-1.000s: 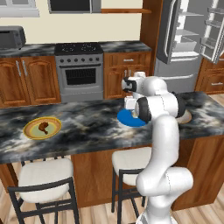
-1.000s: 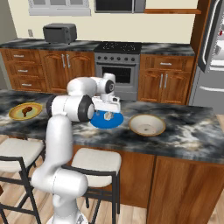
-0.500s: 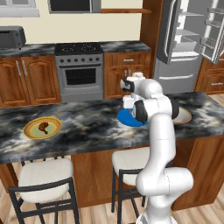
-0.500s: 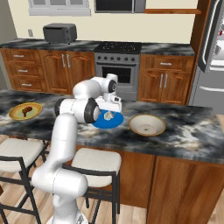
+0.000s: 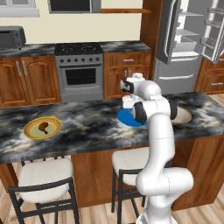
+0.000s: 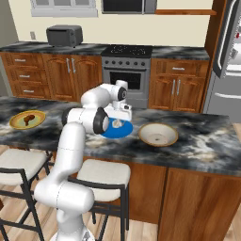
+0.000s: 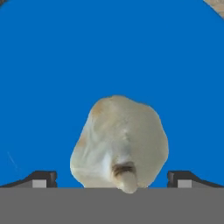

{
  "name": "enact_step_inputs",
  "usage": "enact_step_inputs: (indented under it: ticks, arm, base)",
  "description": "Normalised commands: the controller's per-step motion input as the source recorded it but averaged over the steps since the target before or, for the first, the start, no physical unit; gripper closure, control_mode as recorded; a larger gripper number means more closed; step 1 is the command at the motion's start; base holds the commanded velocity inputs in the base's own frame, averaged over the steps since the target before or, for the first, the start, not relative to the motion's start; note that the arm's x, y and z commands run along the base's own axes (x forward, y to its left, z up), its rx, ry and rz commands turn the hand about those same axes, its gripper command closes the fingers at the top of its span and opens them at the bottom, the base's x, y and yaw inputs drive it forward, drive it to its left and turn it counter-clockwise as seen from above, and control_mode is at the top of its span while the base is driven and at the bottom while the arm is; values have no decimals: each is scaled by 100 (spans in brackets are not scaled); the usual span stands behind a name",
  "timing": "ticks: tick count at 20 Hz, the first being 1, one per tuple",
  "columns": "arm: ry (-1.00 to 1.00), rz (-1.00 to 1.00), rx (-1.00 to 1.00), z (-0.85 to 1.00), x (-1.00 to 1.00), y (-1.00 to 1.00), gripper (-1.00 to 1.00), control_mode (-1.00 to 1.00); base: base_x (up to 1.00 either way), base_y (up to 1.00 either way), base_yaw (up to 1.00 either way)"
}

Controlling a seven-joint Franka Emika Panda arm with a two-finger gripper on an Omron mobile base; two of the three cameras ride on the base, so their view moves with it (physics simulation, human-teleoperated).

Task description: Pick the chicken drumstick and garlic from their plates and place them in the bowl. Then put the bowl in the fridge.

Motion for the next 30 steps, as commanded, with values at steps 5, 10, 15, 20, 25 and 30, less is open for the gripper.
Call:
enact_step_inputs:
  ticks: [5,10,15,20,25,30]
  arm:
    - [-21,0,-6,-11,6,0,-100,-100]
    - [-13,-1,-5,-18,-18,0,-100,-100]
    - [-5,-4,-2,-32,-27,0,-100,-100]
    - [-6,-5,0,-22,-11,0,-100,-100]
    - [-15,0,0,0,10,-1,-100,-100]
    - [-11,0,0,-15,-4,0,-100,-100]
  base:
    - [0,0,0]
    - [0,0,0]
    - [0,0,0]
    - [0,0,0]
    - [0,0,0]
    - [0,0,0]
